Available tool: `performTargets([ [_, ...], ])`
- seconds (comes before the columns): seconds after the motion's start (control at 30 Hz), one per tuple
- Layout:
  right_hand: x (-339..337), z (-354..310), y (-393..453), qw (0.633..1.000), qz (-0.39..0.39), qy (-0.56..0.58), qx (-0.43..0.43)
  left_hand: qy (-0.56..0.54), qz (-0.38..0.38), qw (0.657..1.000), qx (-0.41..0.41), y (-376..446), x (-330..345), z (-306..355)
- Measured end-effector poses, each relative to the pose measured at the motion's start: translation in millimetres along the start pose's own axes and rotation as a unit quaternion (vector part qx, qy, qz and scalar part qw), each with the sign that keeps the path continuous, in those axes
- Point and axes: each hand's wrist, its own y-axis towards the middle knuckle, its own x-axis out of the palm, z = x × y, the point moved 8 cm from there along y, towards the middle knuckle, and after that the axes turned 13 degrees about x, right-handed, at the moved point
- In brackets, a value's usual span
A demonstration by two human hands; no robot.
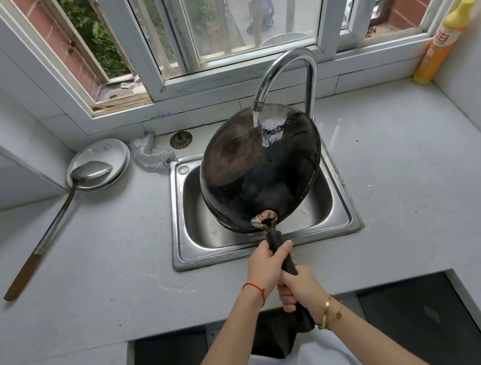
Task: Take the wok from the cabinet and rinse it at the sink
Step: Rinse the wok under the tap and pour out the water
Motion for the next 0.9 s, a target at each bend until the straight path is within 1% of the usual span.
performTargets([
  [0.53, 13, -3, 2, 1.000, -0.016, -0.018, 0.006, -0.006, 0.014, 1.000, -0.001, -1, -14, 0],
  [0.67, 8, 1, 1, 1.000, -0.011, -0.016, 0.011, -0.021, 0.006, 1.000, -0.004, -3, -7, -2],
  [0.8, 5, 2, 0, 1.000, -0.002, -0.008, 0.012, -0.004, -0.003, 1.000, -0.003, -3, -4, -3],
  [0.9, 4, 3, -1, 1.000, 0.000, 0.000, 0.010, -0.014, -0.007, 1.000, -0.001, -3, -2, -1],
])
